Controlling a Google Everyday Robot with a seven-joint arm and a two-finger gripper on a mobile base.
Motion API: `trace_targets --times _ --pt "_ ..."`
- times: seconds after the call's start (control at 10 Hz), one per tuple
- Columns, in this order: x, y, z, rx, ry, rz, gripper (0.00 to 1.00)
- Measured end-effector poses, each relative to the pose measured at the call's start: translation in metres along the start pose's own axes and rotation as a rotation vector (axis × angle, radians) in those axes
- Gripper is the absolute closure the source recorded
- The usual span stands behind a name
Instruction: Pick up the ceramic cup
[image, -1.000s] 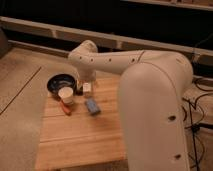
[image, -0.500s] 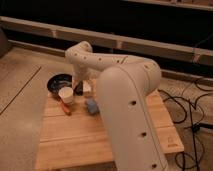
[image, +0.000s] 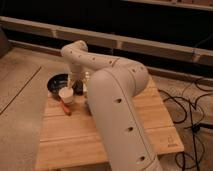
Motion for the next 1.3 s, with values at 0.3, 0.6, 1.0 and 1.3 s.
trace_targets --times 0.3,0.6,1.0,1.3 --pt "0.006 0.0 0.006 0.005 0.023 -0.035 0.35" --pt "0.016 0.014 0.027 0.02 0.097 -0.102 0.35" --pt "0.016 0.021 0.048 0.035 0.161 -0.147 0.6" --pt "0.008 0.025 0.05 0.031 0.158 -0.165 0.91"
